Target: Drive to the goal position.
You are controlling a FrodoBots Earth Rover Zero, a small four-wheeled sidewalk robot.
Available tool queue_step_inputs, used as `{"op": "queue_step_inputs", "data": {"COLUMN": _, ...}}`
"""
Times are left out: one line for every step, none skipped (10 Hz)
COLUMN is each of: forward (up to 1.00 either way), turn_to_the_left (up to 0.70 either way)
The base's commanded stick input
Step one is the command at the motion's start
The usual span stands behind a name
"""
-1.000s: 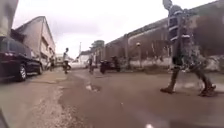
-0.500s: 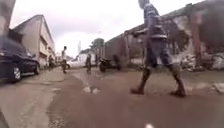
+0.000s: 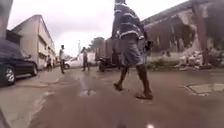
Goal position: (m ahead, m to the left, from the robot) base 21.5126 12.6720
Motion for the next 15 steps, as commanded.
{"op": "queue_step_inputs", "data": {"forward": 0.85, "turn_to_the_left": 0.0}}
{"op": "queue_step_inputs", "data": {"forward": 0.85, "turn_to_the_left": 0.0}}
{"op": "queue_step_inputs", "data": {"forward": 0.85, "turn_to_the_left": 0.0}}
{"op": "queue_step_inputs", "data": {"forward": 0.85, "turn_to_the_left": 0.0}}
{"op": "queue_step_inputs", "data": {"forward": 0.85, "turn_to_the_left": 0.0}}
{"op": "queue_step_inputs", "data": {"forward": 0.85, "turn_to_the_left": 0.0}}
{"op": "queue_step_inputs", "data": {"forward": 0.85, "turn_to_the_left": 0.0}}
{"op": "queue_step_inputs", "data": {"forward": 0.85, "turn_to_the_left": 0.0}}
{"op": "queue_step_inputs", "data": {"forward": 0.85, "turn_to_the_left": 0.0}}
{"op": "queue_step_inputs", "data": {"forward": 0.67, "turn_to_the_left": 0.0}}
{"op": "queue_step_inputs", "data": {"forward": 0.06, "turn_to_the_left": 0.0}}
{"op": "queue_step_inputs", "data": {"forward": 0.2, "turn_to_the_left": 0.08}}
{"op": "queue_step_inputs", "data": {"forward": 0.43, "turn_to_the_left": 0.17}}
{"op": "queue_step_inputs", "data": {"forward": 0.65, "turn_to_the_left": 0.26}}
{"op": "queue_step_inputs", "data": {"forward": 0.85, "turn_to_the_left": 0.34}}
